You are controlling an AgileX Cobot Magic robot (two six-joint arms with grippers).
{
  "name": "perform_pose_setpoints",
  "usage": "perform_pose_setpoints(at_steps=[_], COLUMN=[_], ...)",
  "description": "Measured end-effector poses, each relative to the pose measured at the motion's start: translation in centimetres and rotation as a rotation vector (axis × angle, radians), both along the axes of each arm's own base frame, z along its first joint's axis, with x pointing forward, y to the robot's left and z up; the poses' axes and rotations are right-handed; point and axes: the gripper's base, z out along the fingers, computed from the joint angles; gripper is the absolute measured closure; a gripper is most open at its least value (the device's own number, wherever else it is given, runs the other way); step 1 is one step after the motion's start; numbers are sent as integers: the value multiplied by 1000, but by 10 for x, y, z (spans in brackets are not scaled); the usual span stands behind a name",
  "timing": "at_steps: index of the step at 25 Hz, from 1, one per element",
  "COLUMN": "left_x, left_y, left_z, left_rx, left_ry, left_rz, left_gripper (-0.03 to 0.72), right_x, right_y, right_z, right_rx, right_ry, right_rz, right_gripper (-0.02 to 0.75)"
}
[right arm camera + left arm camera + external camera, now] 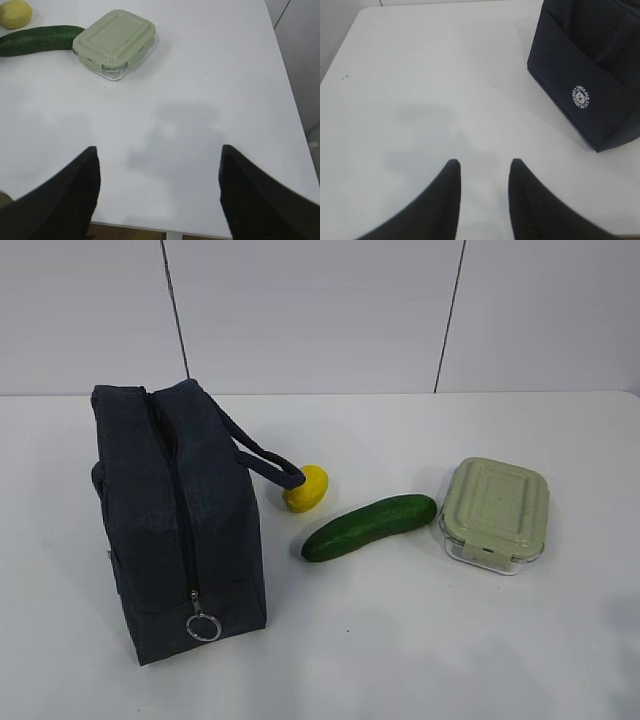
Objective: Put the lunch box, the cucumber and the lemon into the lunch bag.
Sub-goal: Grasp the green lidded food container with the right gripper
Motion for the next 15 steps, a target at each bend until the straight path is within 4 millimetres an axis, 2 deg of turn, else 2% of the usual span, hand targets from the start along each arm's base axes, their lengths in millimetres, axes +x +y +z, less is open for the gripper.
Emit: perform_pose_setpoints(at_steps=[15], left_x=[0], left_y=[0], left_z=[0], left_rx=[0], left_ry=[0], left_rz=[0], left_gripper=[453], right_x=[0], right_y=[0], right_z=[0], right_rx=[0], right_ry=[0], right_rz=[0], right_gripper=[176])
